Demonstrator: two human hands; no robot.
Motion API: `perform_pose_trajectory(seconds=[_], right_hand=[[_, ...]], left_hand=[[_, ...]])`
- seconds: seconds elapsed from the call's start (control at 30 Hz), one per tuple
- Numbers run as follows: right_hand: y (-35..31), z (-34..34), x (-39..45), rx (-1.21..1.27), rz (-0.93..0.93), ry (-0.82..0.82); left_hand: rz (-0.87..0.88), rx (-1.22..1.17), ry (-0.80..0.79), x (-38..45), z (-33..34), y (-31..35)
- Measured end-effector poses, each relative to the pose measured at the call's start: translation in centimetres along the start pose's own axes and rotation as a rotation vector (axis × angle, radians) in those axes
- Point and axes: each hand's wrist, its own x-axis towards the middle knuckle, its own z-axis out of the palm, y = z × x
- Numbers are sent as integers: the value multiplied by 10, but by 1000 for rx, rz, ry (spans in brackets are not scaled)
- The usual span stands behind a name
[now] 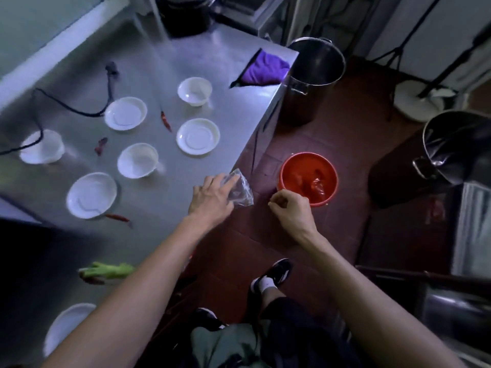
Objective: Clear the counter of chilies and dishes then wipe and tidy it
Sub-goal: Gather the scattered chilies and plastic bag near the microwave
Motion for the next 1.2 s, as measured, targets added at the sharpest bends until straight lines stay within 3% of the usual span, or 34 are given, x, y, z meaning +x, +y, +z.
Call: perform_pose_trajectory(seconds=[0.27, 0.6, 1.07, 1.2], right_hand=[[88, -88, 44, 38, 159, 76], [155, -138, 46, 88, 334, 187], [155, -151, 129, -3, 393, 177], [146, -145, 175, -67, 400, 86]], left_hand=[[156, 79, -104, 88, 13, 118], [360, 166, -160, 154, 22, 210], [425, 38, -209, 256, 28, 227], [400, -15, -262, 293, 42, 215]])
